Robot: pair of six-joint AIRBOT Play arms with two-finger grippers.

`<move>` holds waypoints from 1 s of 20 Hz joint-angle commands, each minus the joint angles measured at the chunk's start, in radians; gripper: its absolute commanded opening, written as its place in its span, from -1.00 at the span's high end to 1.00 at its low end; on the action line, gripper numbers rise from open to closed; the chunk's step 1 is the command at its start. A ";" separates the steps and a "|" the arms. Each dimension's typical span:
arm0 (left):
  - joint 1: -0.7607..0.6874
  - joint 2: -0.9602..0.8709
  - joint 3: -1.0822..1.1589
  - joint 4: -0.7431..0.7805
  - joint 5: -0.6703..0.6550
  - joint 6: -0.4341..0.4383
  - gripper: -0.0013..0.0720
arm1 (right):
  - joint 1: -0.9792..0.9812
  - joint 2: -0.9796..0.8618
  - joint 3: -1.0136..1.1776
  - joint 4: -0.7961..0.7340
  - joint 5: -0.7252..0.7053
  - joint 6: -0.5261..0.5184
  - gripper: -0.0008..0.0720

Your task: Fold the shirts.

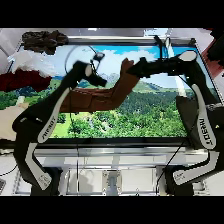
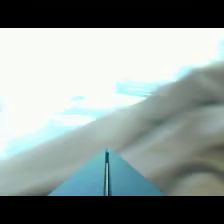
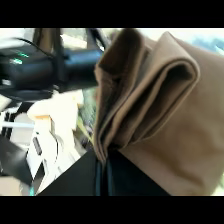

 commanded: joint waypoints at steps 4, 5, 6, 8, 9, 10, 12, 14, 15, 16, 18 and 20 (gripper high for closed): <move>0.186 0.122 0.129 0.202 -0.192 -0.067 0.93 | 0.323 -0.082 0.026 -0.027 -0.499 0.071 0.90; 0.212 0.136 0.129 0.186 -0.209 -0.066 0.93 | 0.376 -0.125 0.026 -0.010 -0.574 0.076 0.90; 0.232 0.145 0.129 0.169 -0.224 -0.066 0.93 | 0.420 -0.169 0.026 0.035 -0.639 0.075 0.91; 0.249 0.151 0.129 0.155 -0.237 -0.066 0.93 | 0.501 -0.278 0.052 0.175 -0.742 0.054 0.90; 0.250 0.151 0.127 0.151 -0.238 -0.066 0.93 | 0.534 -0.336 0.082 0.259 -0.778 0.009 0.90; 0.250 0.151 0.126 0.133 -0.238 -0.065 0.93 | 0.566 -0.385 0.113 0.354 -0.821 -0.053 0.90; 0.250 0.151 0.117 0.092 -0.234 -0.052 0.93 | 0.597 -0.436 0.146 0.550 -0.924 -0.118 0.00; 0.250 0.151 0.102 0.079 -0.232 -0.035 0.93 | 0.592 -0.440 0.161 0.635 -0.920 -0.152 -0.53; 0.250 0.151 0.097 0.079 -0.232 -0.031 0.93 | 0.571 -0.440 0.177 0.634 -0.868 -0.167 -0.53; 0.252 0.151 0.094 0.079 -0.235 -0.031 0.93 | 0.543 -0.438 0.188 0.632 -0.811 -0.179 -0.53; 0.252 0.151 0.095 0.080 -0.239 -0.030 0.93 | 0.452 -0.429 0.192 0.568 -0.663 -0.182 -0.52; 0.252 0.151 0.095 0.079 -0.244 -0.028 0.93 | 0.325 -0.426 0.192 0.434 -0.463 -0.159 -0.52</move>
